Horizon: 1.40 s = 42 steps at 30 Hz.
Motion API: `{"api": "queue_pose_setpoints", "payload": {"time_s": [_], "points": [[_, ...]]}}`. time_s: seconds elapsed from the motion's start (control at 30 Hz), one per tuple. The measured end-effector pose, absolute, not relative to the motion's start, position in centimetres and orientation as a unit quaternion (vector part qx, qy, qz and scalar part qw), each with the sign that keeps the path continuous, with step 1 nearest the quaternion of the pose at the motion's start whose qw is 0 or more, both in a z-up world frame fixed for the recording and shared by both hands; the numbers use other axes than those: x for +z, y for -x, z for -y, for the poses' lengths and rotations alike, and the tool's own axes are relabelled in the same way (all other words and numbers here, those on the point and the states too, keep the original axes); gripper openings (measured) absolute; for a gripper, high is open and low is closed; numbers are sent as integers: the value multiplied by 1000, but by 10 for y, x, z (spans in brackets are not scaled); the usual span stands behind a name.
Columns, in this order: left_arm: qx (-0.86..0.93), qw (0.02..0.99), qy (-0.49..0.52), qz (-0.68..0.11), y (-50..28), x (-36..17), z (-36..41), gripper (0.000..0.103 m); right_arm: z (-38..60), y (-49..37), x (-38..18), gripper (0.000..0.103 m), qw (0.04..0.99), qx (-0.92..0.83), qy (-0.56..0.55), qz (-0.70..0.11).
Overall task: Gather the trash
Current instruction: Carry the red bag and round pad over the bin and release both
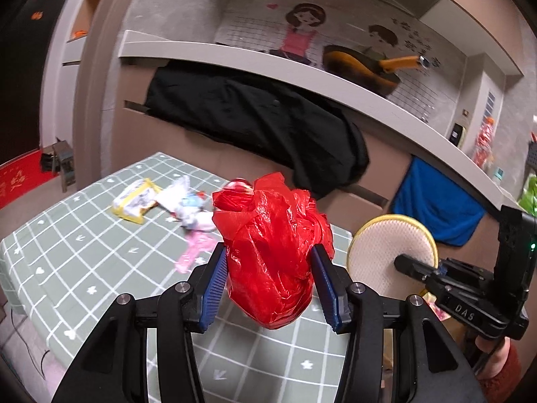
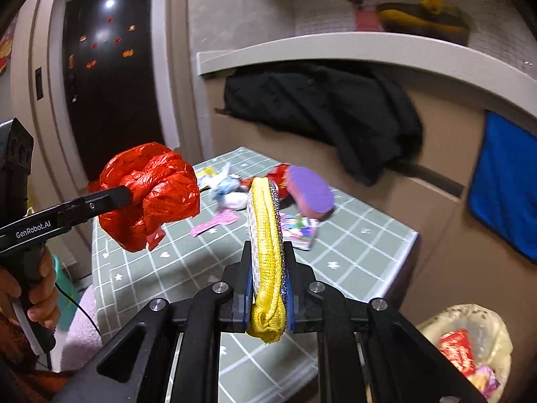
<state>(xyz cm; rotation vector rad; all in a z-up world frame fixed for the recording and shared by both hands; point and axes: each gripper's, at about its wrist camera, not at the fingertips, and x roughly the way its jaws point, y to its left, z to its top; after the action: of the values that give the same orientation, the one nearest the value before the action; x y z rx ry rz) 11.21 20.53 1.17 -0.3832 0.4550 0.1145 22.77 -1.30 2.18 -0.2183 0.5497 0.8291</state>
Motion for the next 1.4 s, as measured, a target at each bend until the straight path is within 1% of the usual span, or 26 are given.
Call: {"api": "queue_pose_setpoints", "payload": {"time_s": [0.17, 0.43, 0.6, 0.77, 0.9, 1.4], "points": [[33, 965, 168, -199, -122, 32, -173, 50, 55, -229, 41, 14, 895, 368, 75, -242], [-53, 984, 101, -135, -157, 89, -85, 50, 142, -213, 96, 14, 943, 284, 48, -168], [-93, 986, 68, -122, -178, 102, -30, 50, 196, -207, 113, 14, 963, 222, 41, -151], [-108, 985, 52, -127, -195, 97, 12, 50, 236, -203, 109, 14, 971, 182, 22, -154], [-113, 982, 36, -150, -206, 83, 38, 50, 257, -209, 94, 14, 973, 163, 10, -165], [-124, 964, 26, -235, -243, 27, 67, 50, 284, -245, 36, 14, 960, 157, -35, -228]]}}
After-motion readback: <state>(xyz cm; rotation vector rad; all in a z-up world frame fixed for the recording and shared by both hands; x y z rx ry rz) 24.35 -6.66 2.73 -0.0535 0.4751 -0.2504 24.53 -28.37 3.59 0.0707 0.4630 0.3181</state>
